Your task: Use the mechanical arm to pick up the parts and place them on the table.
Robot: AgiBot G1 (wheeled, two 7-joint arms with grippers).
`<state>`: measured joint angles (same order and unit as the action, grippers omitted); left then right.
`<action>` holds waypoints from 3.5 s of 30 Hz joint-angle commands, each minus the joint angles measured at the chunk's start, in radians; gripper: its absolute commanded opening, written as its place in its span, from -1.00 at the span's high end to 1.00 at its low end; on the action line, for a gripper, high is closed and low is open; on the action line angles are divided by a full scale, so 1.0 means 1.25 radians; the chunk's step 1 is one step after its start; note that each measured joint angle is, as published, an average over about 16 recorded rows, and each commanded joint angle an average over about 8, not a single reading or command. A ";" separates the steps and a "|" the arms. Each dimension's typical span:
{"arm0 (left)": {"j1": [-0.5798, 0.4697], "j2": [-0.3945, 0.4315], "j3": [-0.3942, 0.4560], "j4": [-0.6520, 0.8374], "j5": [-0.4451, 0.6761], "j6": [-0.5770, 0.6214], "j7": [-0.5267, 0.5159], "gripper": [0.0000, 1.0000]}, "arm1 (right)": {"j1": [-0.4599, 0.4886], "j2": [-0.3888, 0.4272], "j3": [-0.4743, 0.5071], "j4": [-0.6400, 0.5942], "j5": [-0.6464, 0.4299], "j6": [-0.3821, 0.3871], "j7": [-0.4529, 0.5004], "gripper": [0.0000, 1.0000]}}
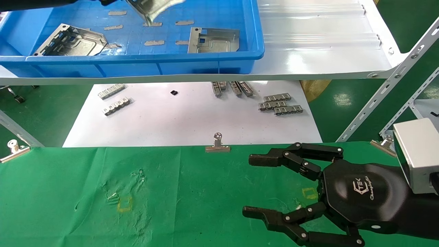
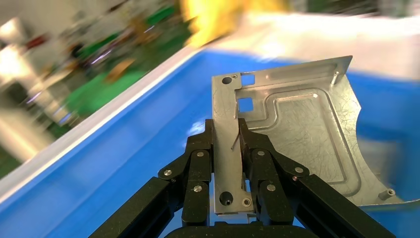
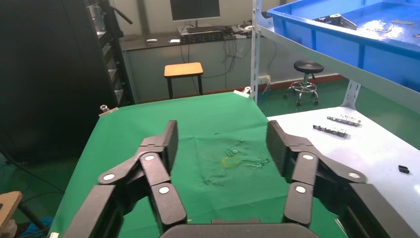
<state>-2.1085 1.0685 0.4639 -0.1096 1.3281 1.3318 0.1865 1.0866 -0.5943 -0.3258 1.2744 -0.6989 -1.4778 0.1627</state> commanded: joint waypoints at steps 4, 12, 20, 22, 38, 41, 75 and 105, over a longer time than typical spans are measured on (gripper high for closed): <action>0.015 -0.030 -0.014 -0.033 -0.034 0.168 0.065 1.00 | 0.000 0.000 0.000 0.000 0.000 0.000 0.000 -1.00; 0.155 -0.109 0.020 -0.232 -0.153 0.225 0.131 1.00 | 0.000 0.000 0.000 0.000 0.000 0.000 0.000 -1.00; 0.350 -0.264 0.137 -0.484 -0.307 0.210 0.156 1.00 | 0.000 0.000 0.000 0.000 0.000 0.000 0.000 -1.00; 0.373 -0.281 0.164 -0.482 -0.297 0.203 0.189 1.00 | 0.000 0.000 0.000 0.000 0.000 0.000 0.000 -1.00; 0.406 -0.271 0.311 -0.303 -0.160 0.197 0.515 1.00 | 0.000 0.000 -0.001 0.000 0.001 0.000 0.000 -1.00; 0.401 -0.262 0.325 -0.256 -0.148 0.192 0.547 0.99 | 0.000 0.000 -0.001 0.000 0.001 0.000 0.000 -1.00; 0.390 -0.225 0.348 -0.052 -0.233 0.211 0.516 -1.00 | 0.000 0.001 -0.001 0.000 0.001 0.001 -0.001 -1.00; 0.540 -0.274 0.184 -0.351 -0.318 0.185 0.239 -1.00 | 0.001 0.001 -0.002 -0.001 0.001 0.001 -0.001 -1.00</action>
<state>-1.4331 0.7261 0.6941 -0.5486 0.9307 1.5627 0.4844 1.0873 -0.5933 -0.3283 1.2736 -0.6972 -1.4769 0.1612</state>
